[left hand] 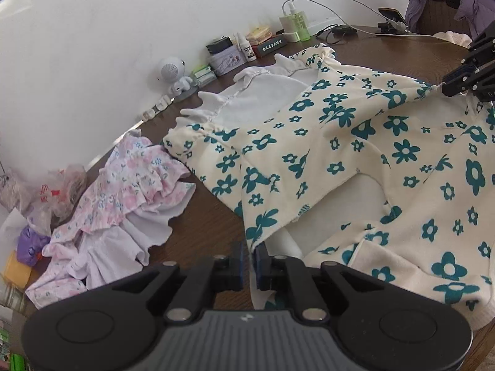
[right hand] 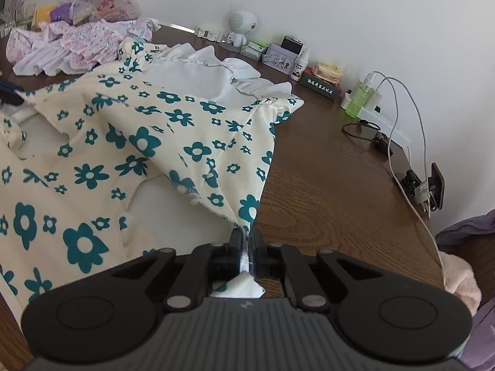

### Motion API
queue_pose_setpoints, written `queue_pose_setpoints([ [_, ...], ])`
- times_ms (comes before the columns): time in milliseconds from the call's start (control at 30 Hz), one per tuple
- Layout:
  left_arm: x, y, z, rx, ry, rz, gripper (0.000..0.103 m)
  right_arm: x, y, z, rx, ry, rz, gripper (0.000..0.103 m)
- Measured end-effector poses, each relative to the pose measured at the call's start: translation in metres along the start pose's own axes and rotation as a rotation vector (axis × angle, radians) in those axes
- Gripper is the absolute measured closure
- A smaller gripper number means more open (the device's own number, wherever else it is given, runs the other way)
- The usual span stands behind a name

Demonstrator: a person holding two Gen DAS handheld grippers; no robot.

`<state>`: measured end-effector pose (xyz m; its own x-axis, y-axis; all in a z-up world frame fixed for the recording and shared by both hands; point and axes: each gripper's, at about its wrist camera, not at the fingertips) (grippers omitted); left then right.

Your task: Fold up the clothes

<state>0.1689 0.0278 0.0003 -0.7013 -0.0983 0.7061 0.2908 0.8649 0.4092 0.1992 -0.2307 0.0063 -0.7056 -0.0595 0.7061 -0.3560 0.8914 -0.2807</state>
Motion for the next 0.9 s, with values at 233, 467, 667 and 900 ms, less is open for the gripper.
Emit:
queue_pose_setpoints([
  [233,-0.009,-0.005,-0.003,0.023,0.001,0.049,0.101,-0.004,-0.012,0.002,-0.063,0.017,-0.066,0.090],
  [467,0.007,-0.019,-0.007,-0.045,-0.077,0.029,0.102,0.003,-0.003,0.009,-0.035,0.002,-0.069,0.099],
  [667,0.003,-0.037,-0.007,-0.146,-0.077,0.000,0.102,0.002,-0.002,0.007,-0.040,0.005,-0.054,0.099],
  [900,-0.001,-0.015,0.002,-0.032,-0.043,0.048,0.088,0.011,-0.009,0.010,-0.055,0.001,-0.094,0.094],
])
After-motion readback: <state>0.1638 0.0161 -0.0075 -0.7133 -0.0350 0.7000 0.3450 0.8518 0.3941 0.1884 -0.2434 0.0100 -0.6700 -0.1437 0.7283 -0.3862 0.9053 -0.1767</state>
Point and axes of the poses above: each gripper's, at about its wrist camera, not at the fingertips, and x roughly against the way its jaws point, y to its left, z to its underside, and after that the axes turned 2 degrees about y, right-handed
